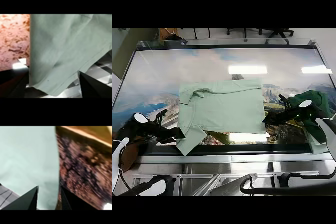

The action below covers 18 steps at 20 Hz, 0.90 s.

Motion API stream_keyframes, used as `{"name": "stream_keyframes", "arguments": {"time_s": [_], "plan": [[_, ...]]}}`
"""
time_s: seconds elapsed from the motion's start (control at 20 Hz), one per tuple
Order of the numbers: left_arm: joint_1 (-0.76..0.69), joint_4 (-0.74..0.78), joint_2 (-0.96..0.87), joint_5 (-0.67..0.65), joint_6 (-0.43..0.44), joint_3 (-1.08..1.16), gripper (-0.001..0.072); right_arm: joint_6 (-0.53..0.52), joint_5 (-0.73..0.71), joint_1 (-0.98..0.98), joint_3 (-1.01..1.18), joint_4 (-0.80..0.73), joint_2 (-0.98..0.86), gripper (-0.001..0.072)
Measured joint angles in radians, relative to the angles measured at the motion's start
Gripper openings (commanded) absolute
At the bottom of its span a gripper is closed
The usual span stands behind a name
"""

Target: Fold the shirts.

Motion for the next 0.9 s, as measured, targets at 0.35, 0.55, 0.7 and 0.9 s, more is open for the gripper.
{"name": "stream_keyframes", "arguments": {"time_s": [0.35,0.55,0.7,0.9], "plan": [[-0.084,-0.004,-0.123,0.019,0.004,0.063,0.0016,-0.024,-0.043,0.049,-0.016,0.04,-0.03,0.0071],[-0.103,0.01,-0.102,-0.018,0.004,0.167,0.0015,-0.075,0.019,0.05,0.008,0.092,-0.026,0.0012],[-0.098,-0.036,-0.005,-0.098,0.004,0.298,0.0015,-0.104,0.1,0.027,0.124,0.211,0.032,0.0012],[-0.035,-0.223,0.195,-0.145,0.001,0.561,0.0015,-0.12,0.156,-0.034,0.415,0.4,0.158,0.0012]]}}
